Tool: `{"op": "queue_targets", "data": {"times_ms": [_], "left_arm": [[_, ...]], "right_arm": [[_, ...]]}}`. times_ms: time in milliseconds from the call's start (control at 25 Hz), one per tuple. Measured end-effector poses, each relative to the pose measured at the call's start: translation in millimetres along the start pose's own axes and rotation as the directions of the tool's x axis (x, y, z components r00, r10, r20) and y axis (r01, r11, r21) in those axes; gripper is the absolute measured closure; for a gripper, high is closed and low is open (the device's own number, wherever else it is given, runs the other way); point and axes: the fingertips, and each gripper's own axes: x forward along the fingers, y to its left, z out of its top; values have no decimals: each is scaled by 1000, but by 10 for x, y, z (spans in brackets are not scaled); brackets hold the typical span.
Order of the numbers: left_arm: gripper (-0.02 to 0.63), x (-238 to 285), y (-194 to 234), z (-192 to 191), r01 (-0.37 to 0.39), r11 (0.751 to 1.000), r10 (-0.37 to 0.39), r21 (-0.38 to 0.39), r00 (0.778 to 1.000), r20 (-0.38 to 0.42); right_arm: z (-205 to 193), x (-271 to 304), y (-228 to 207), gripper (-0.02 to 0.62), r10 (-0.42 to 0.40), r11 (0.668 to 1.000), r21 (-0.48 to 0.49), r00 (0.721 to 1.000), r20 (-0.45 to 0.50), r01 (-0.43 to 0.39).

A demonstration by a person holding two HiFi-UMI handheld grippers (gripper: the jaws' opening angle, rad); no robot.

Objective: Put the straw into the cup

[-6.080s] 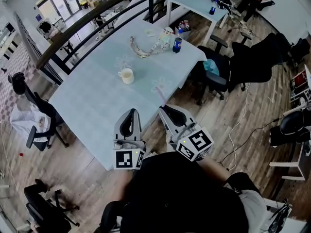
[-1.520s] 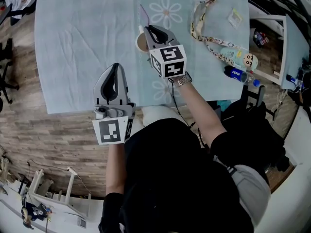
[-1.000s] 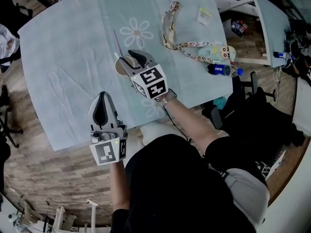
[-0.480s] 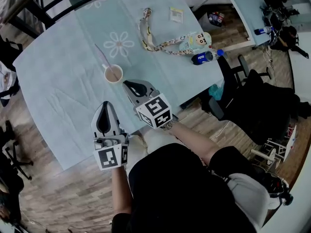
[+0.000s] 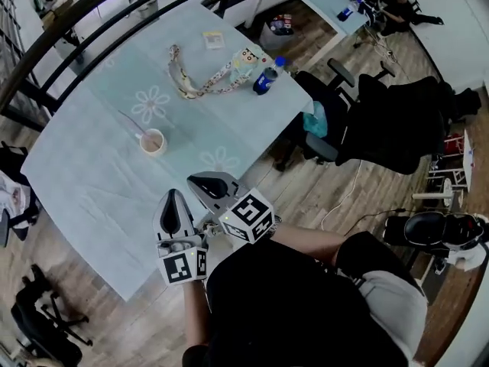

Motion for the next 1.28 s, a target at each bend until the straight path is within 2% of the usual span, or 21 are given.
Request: {"op": "queue_targets", "data": {"times_ms": [120,280,640,840,1280], "left_arm": [[592,-59,-237,100,79,997,-79,5,997,8],[592,-193,-581,218,165,986,-165,29,986,18],[592,-201,-1226,267,296,953,-299,60,954,36],[592,-268,-1510,268,325,943,-329,72,943,42],[592,-460,-1729,70,317,948,-319,43,947,42]], "right_arm": [[148,-360,55,586,-61,998,9,996,63,61],[292,-952,46,586,-160,987,25,976,148,158],[295,-1764,-110,586,-313,948,6,923,226,319],[297,-2051,-118,588,-331,941,20,912,244,336],[185,-2260,-12,586,-300,951,-6,925,234,309]]}}
